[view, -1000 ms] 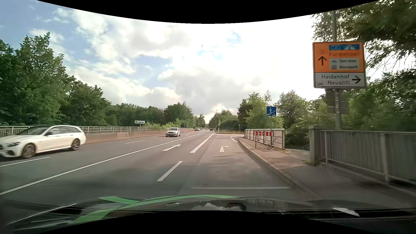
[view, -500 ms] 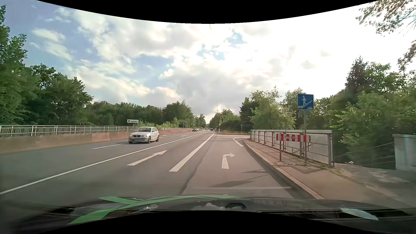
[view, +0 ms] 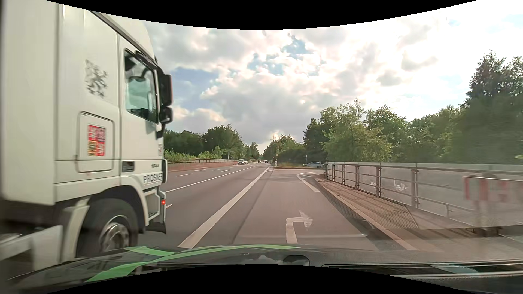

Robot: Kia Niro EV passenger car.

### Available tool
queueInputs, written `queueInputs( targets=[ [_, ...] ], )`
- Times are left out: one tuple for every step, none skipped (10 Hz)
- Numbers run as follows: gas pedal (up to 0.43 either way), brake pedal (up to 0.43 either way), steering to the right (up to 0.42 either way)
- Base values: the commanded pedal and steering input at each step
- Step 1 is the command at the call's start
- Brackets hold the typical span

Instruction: Follow the waypoints while adhering to traffic rules and regulations

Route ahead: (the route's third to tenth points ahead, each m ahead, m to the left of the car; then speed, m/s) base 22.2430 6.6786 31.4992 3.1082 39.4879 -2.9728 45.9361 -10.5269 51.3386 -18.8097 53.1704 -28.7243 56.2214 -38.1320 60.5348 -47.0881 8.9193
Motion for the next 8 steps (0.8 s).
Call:
queueInputs(
  targets=[
    [0.118,0.0,0.005],
    [0.118,0.0,0.005],
    [0.118,0.0,0.006],
    [0.118,0.0,0.009],
    [0.118,0.0,0.012],
    [0.118,0.0,0.013],
    [0.118,0.0,0.014],
    [0.118,0.0,0.016]
  ],
)
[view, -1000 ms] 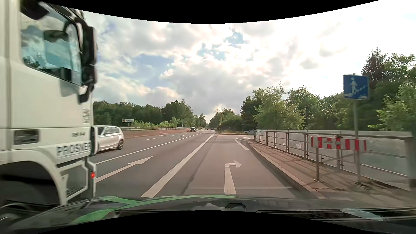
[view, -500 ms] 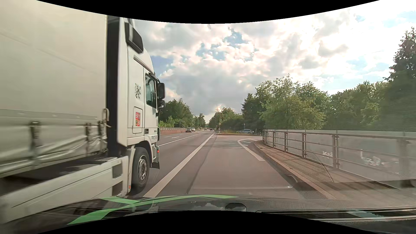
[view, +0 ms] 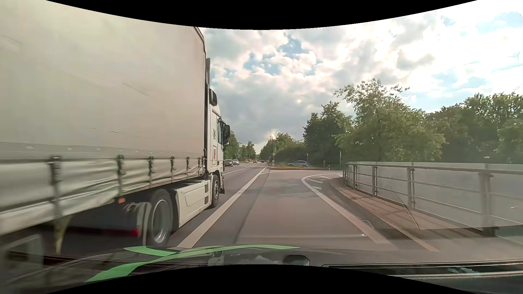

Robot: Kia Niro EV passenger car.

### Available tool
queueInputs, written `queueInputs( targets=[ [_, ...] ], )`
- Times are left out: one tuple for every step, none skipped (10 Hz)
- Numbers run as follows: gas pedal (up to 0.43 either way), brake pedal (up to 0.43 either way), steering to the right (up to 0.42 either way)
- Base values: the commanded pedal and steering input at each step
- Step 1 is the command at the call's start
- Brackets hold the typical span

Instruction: Follow the waypoints while adhering to traffic rules and regulations

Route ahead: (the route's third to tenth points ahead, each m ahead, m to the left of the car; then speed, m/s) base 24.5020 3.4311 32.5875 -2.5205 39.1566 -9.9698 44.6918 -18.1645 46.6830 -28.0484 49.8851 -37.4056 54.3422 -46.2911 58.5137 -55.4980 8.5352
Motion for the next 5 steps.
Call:
queueInputs(
  targets=[
    [0.118,0.0,0.02],
    [0.11,0.0,0.02],
    [0.11,0.0,0.02],
    [0.11,0.0,0.02],
    [0.11,0.0,0.02]
  ],
)
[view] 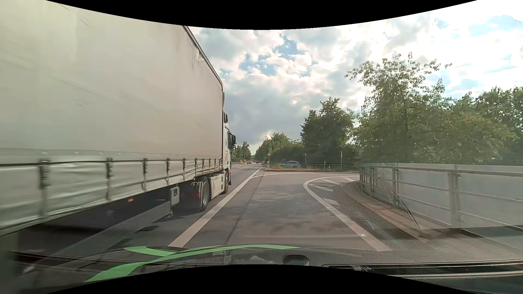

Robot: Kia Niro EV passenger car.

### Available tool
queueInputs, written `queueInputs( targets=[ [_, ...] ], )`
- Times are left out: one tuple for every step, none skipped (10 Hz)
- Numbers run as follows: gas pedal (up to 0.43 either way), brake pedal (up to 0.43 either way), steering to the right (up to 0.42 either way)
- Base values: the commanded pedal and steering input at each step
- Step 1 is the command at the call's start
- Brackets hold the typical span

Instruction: Follow the waypoints while adhering to traffic rules and regulations

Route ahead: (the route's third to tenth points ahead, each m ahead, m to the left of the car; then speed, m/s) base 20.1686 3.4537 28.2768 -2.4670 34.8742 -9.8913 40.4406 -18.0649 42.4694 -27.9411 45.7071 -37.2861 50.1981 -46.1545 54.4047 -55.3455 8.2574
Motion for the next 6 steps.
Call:
queueInputs(
  targets=[
    [0.11,0.0,0.02],
    [0.098,0.0,0.02],
    [0.098,0.0,0.02],
    [0.098,0.0,0.02],
    [0.098,0.0,0.021],
    [0.098,0.0,0.026]
  ],
)
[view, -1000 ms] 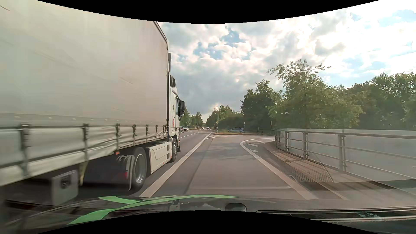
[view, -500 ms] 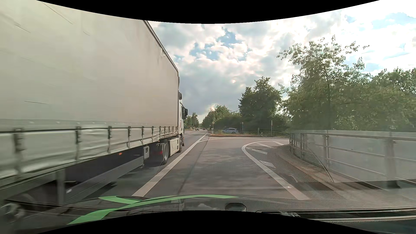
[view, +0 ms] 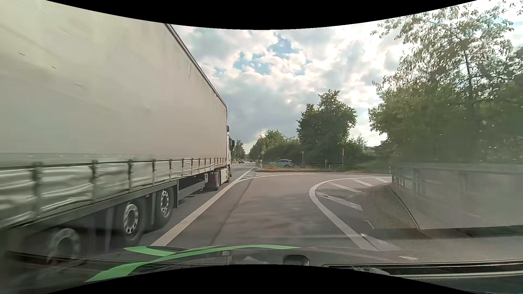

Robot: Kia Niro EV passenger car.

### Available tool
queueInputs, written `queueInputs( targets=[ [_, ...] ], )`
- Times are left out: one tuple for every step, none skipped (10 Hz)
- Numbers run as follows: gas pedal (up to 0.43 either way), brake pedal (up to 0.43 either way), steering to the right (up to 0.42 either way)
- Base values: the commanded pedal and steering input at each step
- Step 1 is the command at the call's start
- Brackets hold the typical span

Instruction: Follow the waypoints while adhering to traffic rules and regulations

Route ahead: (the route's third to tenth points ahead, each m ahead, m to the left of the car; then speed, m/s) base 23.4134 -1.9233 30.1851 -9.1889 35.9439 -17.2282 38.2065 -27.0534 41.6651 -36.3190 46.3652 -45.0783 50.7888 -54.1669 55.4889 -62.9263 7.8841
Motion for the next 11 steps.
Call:
queueInputs(
  targets=[
    [0.098,0.0,0.029],
    [0.098,0.0,0.03],
    [0.11,0.0,0.031],
    [0.11,0.0,0.034],
    [0.118,0.0,0.037],
    [0.118,0.0,0.042],
    [0.118,0.0,0.044],
    [0.13,0.0,0.048],
    [0.138,0.0,0.056],
    [0.15,0.0,0.067],
    [0.15,0.0,0.079]
  ],
)
